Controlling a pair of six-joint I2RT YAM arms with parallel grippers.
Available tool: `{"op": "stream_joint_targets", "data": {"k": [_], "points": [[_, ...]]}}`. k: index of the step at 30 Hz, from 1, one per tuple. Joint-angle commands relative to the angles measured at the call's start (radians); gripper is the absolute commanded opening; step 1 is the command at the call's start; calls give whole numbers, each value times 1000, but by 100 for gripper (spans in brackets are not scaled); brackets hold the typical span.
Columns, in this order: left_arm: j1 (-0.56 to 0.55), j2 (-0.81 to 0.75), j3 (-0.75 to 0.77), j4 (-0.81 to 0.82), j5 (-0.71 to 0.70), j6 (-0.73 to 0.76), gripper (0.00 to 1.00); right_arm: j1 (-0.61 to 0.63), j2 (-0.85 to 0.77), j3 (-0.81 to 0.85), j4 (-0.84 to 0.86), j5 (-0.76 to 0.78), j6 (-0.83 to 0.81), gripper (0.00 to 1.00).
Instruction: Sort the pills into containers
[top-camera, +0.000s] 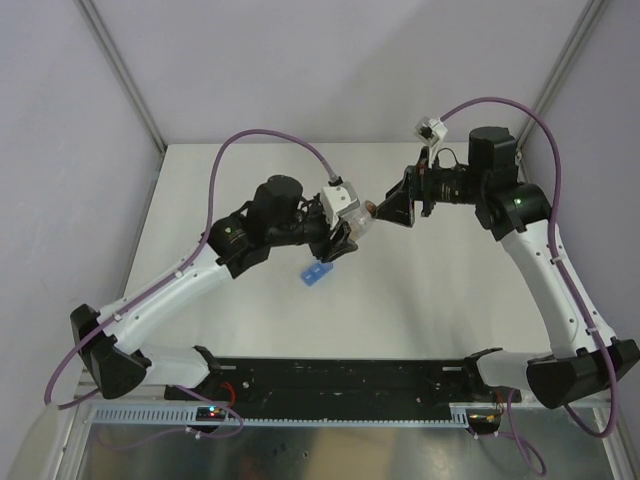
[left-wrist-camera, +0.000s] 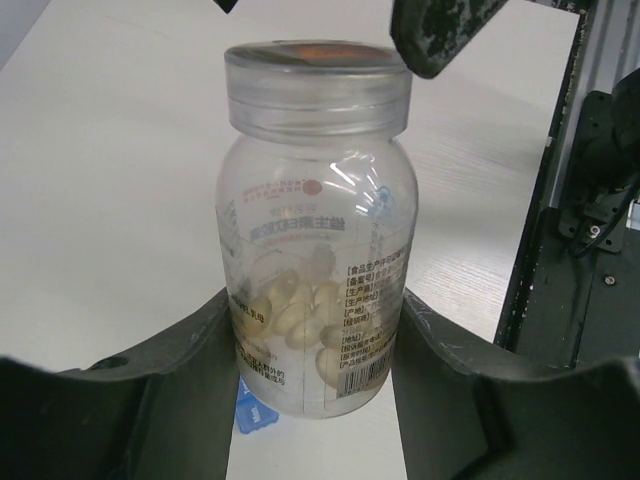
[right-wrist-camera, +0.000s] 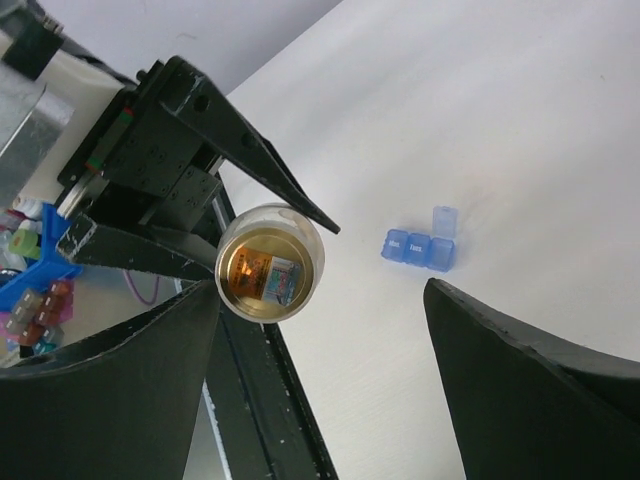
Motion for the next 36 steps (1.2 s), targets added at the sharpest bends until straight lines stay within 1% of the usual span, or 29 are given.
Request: {"op": "stream_joint_targets", "data": {"k": [1,8,12,15,17,20,21,23,33,35,36], "points": [[-37,-26,11,-4,-106,-32,0,-13,24,39,33,-23,54,89],[-69,-2,32,-6,-223,-52,0,-4,69,38,57,-78,91,85],[-91,13,43,-8,-275,-49,0,3,92,36,66,-102,104,81],[-104,23,49,-8,-311,-42,0,14,102,32,69,-118,104,74],[-108,26,50,-8,-326,-42,0,24,103,27,64,-118,95,68],[-113,28,52,-8,-340,-42,0,31,100,12,61,-118,83,56],[-113,29,52,-8,-342,-42,0,32,99,8,61,-118,81,54],[-113,27,52,-7,-347,-41,0,33,94,-1,61,-118,77,53],[-115,18,48,-7,-354,-44,0,34,83,-30,61,-108,67,55],[-114,18,48,-7,-352,-43,0,34,82,-33,63,-109,66,53],[-114,17,47,-6,-351,-44,0,35,82,-35,64,-112,67,50]]}}
